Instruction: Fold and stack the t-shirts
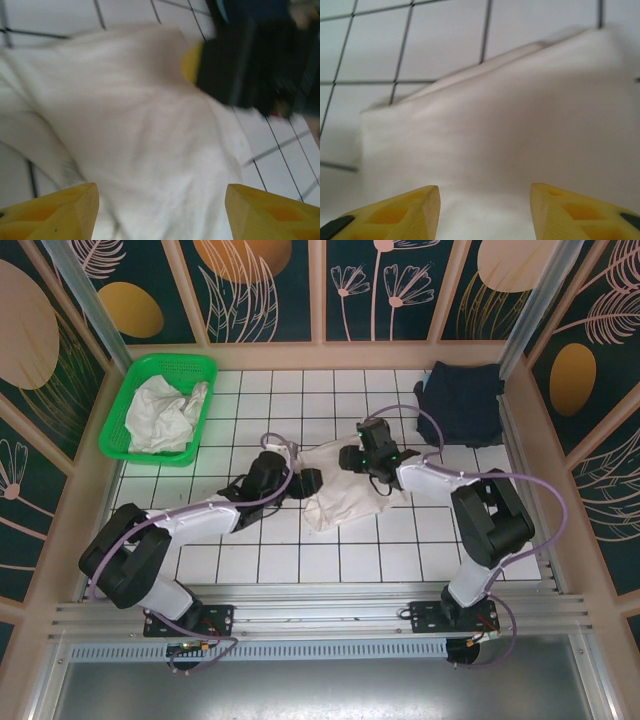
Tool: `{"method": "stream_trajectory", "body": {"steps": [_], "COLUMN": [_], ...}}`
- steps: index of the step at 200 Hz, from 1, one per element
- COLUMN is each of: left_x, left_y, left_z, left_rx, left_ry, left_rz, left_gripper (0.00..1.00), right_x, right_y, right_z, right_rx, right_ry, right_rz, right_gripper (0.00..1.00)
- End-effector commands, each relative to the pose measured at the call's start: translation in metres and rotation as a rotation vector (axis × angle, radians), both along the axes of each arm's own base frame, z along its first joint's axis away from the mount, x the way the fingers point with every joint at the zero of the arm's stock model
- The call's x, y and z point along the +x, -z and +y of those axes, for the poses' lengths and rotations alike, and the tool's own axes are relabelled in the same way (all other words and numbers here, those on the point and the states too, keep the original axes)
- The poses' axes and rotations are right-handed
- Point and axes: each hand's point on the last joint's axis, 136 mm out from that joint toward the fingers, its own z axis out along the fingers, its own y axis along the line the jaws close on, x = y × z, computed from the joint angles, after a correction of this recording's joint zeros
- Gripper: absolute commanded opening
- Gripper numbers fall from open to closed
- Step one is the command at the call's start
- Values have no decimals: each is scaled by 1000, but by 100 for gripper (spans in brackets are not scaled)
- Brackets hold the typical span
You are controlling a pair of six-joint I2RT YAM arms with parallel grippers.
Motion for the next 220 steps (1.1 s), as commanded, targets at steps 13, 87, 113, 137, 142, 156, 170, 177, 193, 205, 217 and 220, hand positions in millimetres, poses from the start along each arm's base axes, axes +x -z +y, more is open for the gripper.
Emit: {"method": "stream_trajectory", "body": {"steps": [13, 87, 113, 137, 142, 156, 170, 177, 193, 205, 217, 220], "left_x": [13, 12, 10, 8, 7, 5, 3, 2, 0, -2, -5, -5], "left_y": [29, 27, 29, 33, 34, 34, 32, 32, 31, 30, 31, 31], "left_z": [54, 84, 100, 114, 116, 122, 127, 128, 131, 134, 137, 137], "left_rx": [91, 123, 134, 122, 117, 105, 101, 105, 114, 118, 119, 120], "left_ry": [-124, -185, -214, -233, -236, -239, -241, -240, -243, -253, -260, -260], "left_rz": [51, 16, 10, 17, 19, 14, 9, 9, -1, -8, -13, -15], "left_gripper": [62, 62, 63, 63, 63, 63, 63, 63, 64, 64, 65, 65], "right_x": [-31, -48, -51, -51, -51, -52, -56, -59, -64, -65, -65, -65], "right_y": [-8, 44, 54, 59, 57, 49, 36, 31, 25, 22, 17, 16], "right_z": [34, 64, 63, 65, 67, 74, 85, 93, 101, 103, 103, 103], "right_rx": [-12, -424, -494, -522, -526, -534, -531, -524, -517, -515, -514, -511], "right_ry": [-66, -46, -28, -17, -15, -15, -20, -33, -48, -48, -46, -44], "right_rz": [-53, -9, 10, 23, 21, 18, 1, -12, -9, -1, -2, -4], "right_gripper": [53, 51, 42, 25, 21, 17, 16, 16, 13, 8, 1, 0]}}
